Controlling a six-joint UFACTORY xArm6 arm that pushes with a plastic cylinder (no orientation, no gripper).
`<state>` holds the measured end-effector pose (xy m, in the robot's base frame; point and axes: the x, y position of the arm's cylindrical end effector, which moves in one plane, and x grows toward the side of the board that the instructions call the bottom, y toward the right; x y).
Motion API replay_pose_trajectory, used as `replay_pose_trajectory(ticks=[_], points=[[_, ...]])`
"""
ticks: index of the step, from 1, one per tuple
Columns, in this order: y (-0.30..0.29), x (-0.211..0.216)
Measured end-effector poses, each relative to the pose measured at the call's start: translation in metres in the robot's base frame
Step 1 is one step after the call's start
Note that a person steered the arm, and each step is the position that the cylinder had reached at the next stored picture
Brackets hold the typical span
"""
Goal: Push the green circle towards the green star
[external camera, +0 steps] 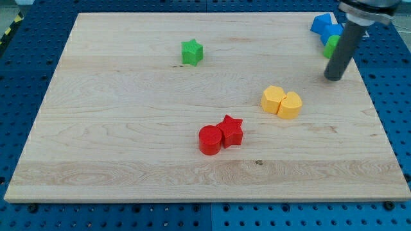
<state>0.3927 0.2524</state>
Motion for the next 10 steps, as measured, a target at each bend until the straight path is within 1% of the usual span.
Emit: replay_pose_trajectory(ticks=[2,3,4,6,7,10], points=[[0.092,-0.001],[0.093,-0.005],[0.093,-0.028],[0.067,-0.053],[0.067,-0.055],[-0.003,-0.068]])
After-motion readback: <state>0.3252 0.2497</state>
